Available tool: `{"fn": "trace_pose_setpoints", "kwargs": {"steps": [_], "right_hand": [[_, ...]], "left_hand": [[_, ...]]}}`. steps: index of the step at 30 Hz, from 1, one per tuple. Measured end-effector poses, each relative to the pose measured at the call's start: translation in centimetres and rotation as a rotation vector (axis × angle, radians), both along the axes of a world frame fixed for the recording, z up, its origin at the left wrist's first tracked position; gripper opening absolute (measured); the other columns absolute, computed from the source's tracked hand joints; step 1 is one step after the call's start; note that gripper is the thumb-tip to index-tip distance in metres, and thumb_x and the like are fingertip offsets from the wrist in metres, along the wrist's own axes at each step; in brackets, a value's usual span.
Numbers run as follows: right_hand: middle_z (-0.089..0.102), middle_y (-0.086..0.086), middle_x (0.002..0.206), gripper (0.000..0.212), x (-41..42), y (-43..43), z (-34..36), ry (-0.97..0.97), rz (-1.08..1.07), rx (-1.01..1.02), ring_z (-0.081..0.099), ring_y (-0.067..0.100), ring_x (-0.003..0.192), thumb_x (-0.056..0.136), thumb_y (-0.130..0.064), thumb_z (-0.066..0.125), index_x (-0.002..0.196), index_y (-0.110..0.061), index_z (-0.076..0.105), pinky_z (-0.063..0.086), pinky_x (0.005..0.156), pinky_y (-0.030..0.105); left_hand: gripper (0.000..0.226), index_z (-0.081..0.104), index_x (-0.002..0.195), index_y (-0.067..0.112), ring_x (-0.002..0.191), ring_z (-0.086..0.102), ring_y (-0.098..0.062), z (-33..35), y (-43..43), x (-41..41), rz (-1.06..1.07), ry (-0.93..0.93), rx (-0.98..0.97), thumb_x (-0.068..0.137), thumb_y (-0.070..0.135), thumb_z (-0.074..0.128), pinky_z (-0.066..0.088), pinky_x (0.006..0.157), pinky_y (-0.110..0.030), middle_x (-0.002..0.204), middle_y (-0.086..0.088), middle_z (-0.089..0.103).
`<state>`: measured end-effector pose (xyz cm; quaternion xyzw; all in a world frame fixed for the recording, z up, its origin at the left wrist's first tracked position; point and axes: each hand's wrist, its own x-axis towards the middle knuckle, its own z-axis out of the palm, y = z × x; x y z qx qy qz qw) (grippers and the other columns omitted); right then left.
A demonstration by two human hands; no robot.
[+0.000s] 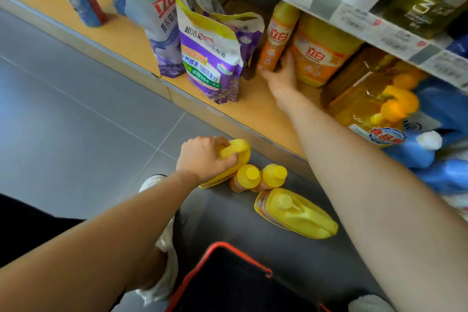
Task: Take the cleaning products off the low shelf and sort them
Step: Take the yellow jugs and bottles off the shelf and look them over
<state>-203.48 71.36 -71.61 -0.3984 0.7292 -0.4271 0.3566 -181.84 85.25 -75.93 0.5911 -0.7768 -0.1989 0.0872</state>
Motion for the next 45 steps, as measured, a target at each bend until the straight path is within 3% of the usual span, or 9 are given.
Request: {"fn": "trace_pose_setpoints", "kwargs": {"steps": [5,11,18,23,29,32,36,41,45], "right_hand": [[0.049,0.01,0.149,0.078,-0.2,-2.5,-1.5,-0.051,-0.035,-0.057,0.049,0.024,0.136,0.086,-0.012,0.076,0.152,-0.012,0.034,0.042,0.113,0.043],[0.066,0.012,0.123,0.049,-0.7,-2.6,-1.8,0.011,-0.069,-0.112,0.063,0.024,0.114,0.081,-0.01,0.081,0.123,-0.005,0.056,0.051,0.103,0.046],[0.064,0.01,0.119,0.057,-1.0,3.9,-2.8,-0.089,0.002,-0.194,0.065,0.02,0.106,0.076,-0.004,0.084,0.117,-0.017,0.048,0.054,0.099,0.042],[0.064,0.002,0.122,0.064,-1.7,10.2,-0.8,0.045,0.125,-0.16,0.064,0.013,0.109,0.076,-0.01,0.086,0.132,-0.01,0.054,0.053,0.09,0.015],[0.061,0.011,0.129,0.067,-3.2,17.1,3.9,0.132,0.276,-0.093,0.062,0.022,0.116,0.076,-0.014,0.087,0.134,-0.011,0.052,0.055,0.098,0.036],[0.062,0.002,0.125,0.066,-3.6,20.4,6.4,0.168,0.31,-0.037,0.062,0.013,0.111,0.075,-0.024,0.088,0.131,-0.023,0.053,0.055,0.089,0.027],[0.062,-0.015,0.11,0.065,-2.7,24.2,9.5,0.161,0.27,0.009,0.061,-0.001,0.097,0.074,-0.034,0.088,0.126,-0.037,0.049,0.049,0.068,0.009],[0.065,-0.005,0.112,0.06,-2.0,28.2,12.3,0.171,0.172,0.019,0.065,0.013,0.099,0.073,-0.037,0.088,0.12,-0.032,0.051,0.057,0.08,0.028],[0.066,-0.007,0.112,0.062,-1.7,31.1,14.6,0.108,0.105,0.014,0.066,0.004,0.095,0.072,-0.035,0.089,0.122,-0.028,0.053,0.058,0.079,0.026]], "left_hand": [[0.071,0.068,0.112,0.038,0.083,0.067,-0.022,-0.4,0.1,-0.2,-0.023,0.007,0.002,0.073,0.083,0.029,0.044,0.066,-0.027,0.094,0.004,0.073],[0.065,0.068,0.114,0.037,0.082,0.059,-0.015,0.0,0.0,-0.4,-0.016,0.038,0.055,0.077,0.079,0.036,0.041,0.065,-0.025,0.102,0.008,0.072],[0.069,0.067,0.115,0.037,0.091,0.065,-0.02,0.0,0.1,-0.4,-0.023,0.023,0.045,0.076,0.082,0.032,0.043,0.068,-0.027,0.106,0.008,0.072],[0.075,0.065,0.115,0.037,0.095,0.067,-0.025,0.7,0.1,-0.5,-0.043,-0.01,0.064,0.072,0.082,0.025,0.056,0.079,-0.037,0.107,0.005,0.072],[0.064,0.061,0.12,0.038,0.106,0.063,-0.026,2.0,0.1,-0.5,-0.057,-0.009,0.208,0.078,0.078,0.034,0.055,0.083,-0.038,0.118,0.002,0.069],[0.05,0.061,0.127,0.036,0.113,0.061,-0.027,3.3,0.0,-1.0,-0.076,-0.021,0.279,0.09,0.067,0.048,0.05,0.084,-0.034,0.126,-0.001,0.067],[0.034,0.067,0.123,0.03,0.113,0.061,-0.026,7.1,0.7,-2.6,-0.017,0.195,0.299,0.092,0.043,0.062,0.051,0.091,-0.037,0.127,-0.003,0.067],[0.032,0.068,0.123,0.014,0.118,0.062,-0.025,14.4,3.6,-5.4,-0.046,0.712,0.479,0.093,0.009,0.059,0.05,0.1,-0.039,0.123,-0.004,0.069],[0.035,0.066,0.118,0.016,0.108,0.07,-0.023,19.8,6.1,-6.3,-0.099,0.99,0.671,0.085,0.028,0.064,0.054,0.091,-0.037,0.115,-0.008,0.074]]}}
